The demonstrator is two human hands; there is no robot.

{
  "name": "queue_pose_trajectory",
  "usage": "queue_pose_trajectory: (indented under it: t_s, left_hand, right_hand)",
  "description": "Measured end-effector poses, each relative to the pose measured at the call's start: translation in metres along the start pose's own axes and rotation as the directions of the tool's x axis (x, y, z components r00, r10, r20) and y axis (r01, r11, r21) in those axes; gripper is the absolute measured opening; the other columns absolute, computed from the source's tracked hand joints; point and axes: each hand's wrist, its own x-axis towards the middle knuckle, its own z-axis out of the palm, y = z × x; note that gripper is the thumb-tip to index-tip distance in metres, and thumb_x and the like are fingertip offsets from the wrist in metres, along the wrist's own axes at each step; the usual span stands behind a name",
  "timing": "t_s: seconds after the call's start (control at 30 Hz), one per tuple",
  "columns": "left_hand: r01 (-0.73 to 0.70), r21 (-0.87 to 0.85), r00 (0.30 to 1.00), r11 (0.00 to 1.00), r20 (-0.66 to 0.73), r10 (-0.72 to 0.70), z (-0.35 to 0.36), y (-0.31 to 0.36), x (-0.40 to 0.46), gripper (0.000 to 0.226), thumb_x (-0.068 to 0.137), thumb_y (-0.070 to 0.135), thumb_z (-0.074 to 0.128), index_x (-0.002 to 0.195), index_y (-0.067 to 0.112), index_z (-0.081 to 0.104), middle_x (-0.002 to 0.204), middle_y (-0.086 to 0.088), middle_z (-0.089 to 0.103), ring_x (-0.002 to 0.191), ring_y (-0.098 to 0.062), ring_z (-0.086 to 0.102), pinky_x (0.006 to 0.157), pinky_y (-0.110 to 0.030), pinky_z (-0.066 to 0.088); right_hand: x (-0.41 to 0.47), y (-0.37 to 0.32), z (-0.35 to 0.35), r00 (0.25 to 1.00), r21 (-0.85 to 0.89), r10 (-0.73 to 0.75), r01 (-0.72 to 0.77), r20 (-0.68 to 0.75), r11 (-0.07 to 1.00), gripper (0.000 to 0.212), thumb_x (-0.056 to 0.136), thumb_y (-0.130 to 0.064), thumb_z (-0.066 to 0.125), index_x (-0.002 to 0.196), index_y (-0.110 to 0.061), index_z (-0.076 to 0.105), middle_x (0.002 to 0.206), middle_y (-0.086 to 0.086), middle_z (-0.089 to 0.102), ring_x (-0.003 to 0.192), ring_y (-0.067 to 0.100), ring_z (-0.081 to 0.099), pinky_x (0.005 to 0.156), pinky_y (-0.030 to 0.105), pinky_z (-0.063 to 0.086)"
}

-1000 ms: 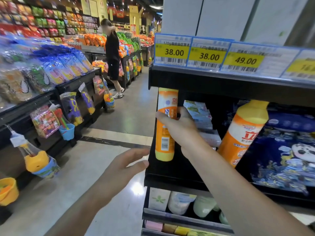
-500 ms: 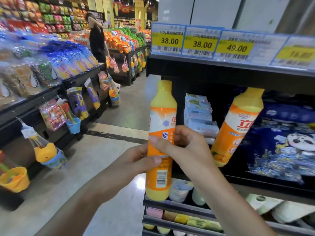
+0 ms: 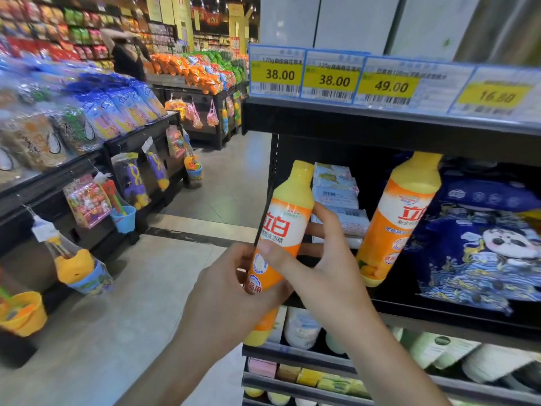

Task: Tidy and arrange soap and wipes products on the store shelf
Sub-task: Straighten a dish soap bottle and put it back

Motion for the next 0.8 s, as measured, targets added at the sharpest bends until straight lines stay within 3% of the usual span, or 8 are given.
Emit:
queue_pose_trajectory:
  t_s: [0.1,0.2,0.4,0.47,0.53,0.67,0.73,0.8]
  left_hand:
    - [-0.001,0.084,0.997,0.996,-0.080,0.008,0.006,0.003,-0.002,0.056,0.054,0.073,0.064,0.106,0.054,0.058,0.095,0.038,0.068,0.086,0.012,0.066,0.070,-0.036,0.063]
    - [0.021,0.133,0.993,0.991,-0.121,-0.005,0.009,0.006,-0.002,0.058,0.052,0.073,0.062,0.106,0.054,0.054,0.099,0.044,0.062,0.088,0.015,0.062,0.066,-0.037,0.062]
    - [0.046,0.172,0.992,0.984,-0.126,-0.024,0.014,0.007,-0.003,0.061,0.051,0.080,0.059,0.105,0.056,0.044,0.107,0.053,0.050,0.093,0.024,0.054,0.065,-0.027,0.058]
    - [0.027,0.127,0.999,0.992,-0.047,-0.021,0.009,0.005,-0.002,0.063,0.051,0.080,0.061,0.108,0.058,0.045,0.106,0.052,0.054,0.096,0.027,0.053,0.067,-0.020,0.055]
    - [0.017,0.010,0.997,1.000,0.079,-0.018,-0.001,0.002,0.002,0.062,0.054,0.078,0.068,0.111,0.058,0.053,0.106,0.042,0.065,0.098,0.018,0.063,0.069,-0.015,0.055]
    - [0.140,-0.237,0.925,0.961,0.376,-0.042,-0.023,-0.003,0.014,0.049,0.070,0.059,0.085,0.115,0.045,0.071,0.118,0.016,0.076,0.109,-0.004,0.073,0.083,-0.023,0.060]
    - [0.184,-0.298,0.883,0.937,0.469,-0.024,-0.029,-0.003,0.019,0.033,0.082,0.046,0.081,0.114,0.041,0.075,0.121,0.005,0.077,0.111,-0.014,0.074,0.086,-0.023,0.060]
    - [0.192,-0.330,0.859,0.924,0.512,0.005,-0.033,-0.006,0.023,0.033,0.089,0.042,0.076,0.121,0.035,0.074,0.126,-0.001,0.075,0.117,-0.021,0.072,0.095,-0.025,0.058]
  right_hand:
    - [-0.002,0.006,0.009,0.994,-0.090,-0.064,0.056,-0.084,0.994,0.091,0.060,-0.071,0.081,0.133,-0.072,0.027,0.118,-0.040,0.054,0.108,-0.021,0.053,0.070,0.014,0.052]
    - [0.002,0.015,0.016,0.976,-0.159,-0.166,0.143,-0.144,0.977,0.099,0.061,-0.070,0.076,0.147,-0.056,0.030,0.124,-0.030,0.058,0.108,-0.008,0.063,0.075,0.018,0.056]
    - [0.010,0.027,0.018,0.958,-0.159,-0.215,0.186,-0.189,0.970,0.089,0.063,-0.063,0.079,0.143,-0.055,0.040,0.120,-0.026,0.066,0.104,0.001,0.070,0.072,0.021,0.061]
    - [0.012,0.028,0.016,0.967,-0.119,-0.195,0.177,-0.162,0.977,0.088,0.064,-0.058,0.082,0.142,-0.056,0.042,0.120,-0.024,0.067,0.104,0.004,0.071,0.074,0.026,0.062]
    - [0.013,0.027,0.012,0.978,-0.073,-0.168,0.160,-0.120,0.984,0.085,0.063,-0.056,0.083,0.139,-0.058,0.044,0.119,-0.022,0.068,0.105,0.006,0.071,0.076,0.030,0.063]
    - [0.014,0.021,0.000,0.989,0.003,-0.136,0.136,-0.061,0.991,0.077,0.071,-0.040,0.091,0.124,-0.071,0.045,0.112,-0.024,0.070,0.102,0.001,0.070,0.071,0.019,0.060]
    - [0.016,0.019,-0.006,0.994,0.053,-0.113,0.113,-0.011,0.992,0.076,0.074,-0.033,0.092,0.123,-0.069,0.048,0.113,-0.019,0.073,0.102,0.004,0.072,0.075,0.019,0.060]
    - [0.019,0.016,-0.011,0.995,0.113,-0.082,0.075,0.055,0.991,0.076,0.075,-0.030,0.090,0.133,-0.059,0.050,0.116,-0.014,0.074,0.106,0.006,0.072,0.078,0.021,0.061]
